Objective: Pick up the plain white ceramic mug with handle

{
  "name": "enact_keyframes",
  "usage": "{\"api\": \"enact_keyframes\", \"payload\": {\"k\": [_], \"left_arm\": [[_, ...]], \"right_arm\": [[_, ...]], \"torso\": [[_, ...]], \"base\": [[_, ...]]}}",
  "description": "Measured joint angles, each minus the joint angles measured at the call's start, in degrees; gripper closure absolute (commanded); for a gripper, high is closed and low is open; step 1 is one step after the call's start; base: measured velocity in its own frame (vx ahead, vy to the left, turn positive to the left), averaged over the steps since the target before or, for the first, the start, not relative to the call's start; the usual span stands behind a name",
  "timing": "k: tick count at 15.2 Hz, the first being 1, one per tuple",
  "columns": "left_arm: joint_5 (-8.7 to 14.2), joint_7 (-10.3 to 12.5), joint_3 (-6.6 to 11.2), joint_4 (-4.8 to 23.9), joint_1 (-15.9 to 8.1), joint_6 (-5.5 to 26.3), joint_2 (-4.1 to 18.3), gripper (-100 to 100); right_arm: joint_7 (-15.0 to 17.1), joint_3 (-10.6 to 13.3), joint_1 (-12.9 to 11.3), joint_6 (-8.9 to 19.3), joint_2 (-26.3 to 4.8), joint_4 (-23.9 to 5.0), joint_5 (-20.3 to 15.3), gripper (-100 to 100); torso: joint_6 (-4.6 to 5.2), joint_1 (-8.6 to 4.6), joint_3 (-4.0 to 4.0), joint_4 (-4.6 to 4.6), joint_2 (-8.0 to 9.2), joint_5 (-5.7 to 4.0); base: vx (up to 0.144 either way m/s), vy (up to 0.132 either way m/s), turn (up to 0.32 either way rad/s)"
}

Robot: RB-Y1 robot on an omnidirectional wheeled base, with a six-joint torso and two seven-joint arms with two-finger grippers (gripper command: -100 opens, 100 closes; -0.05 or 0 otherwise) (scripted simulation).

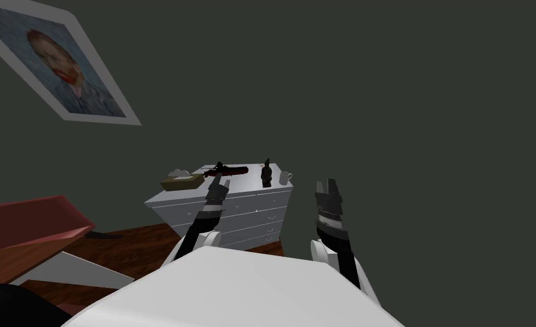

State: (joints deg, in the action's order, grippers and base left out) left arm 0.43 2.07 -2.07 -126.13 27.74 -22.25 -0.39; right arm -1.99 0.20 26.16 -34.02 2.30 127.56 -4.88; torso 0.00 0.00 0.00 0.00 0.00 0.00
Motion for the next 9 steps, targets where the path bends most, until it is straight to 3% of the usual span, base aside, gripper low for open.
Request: {"api": "enact_keyframes", "payload": {"k": [9], "left_arm": [[0.0, 0.0, 0.0, 0.0, 0.0, 0.0, 0.0, 0]], "right_arm": [[1.7, -1.4, 0.4, -1.0, -10.2, -1.4, -1.0, -100]], "torso": [[0.0, 0.12, 0.02, 0.01, 0.04, 0.03]], "base": [[-0.007, 0.032, 0.023]]}}
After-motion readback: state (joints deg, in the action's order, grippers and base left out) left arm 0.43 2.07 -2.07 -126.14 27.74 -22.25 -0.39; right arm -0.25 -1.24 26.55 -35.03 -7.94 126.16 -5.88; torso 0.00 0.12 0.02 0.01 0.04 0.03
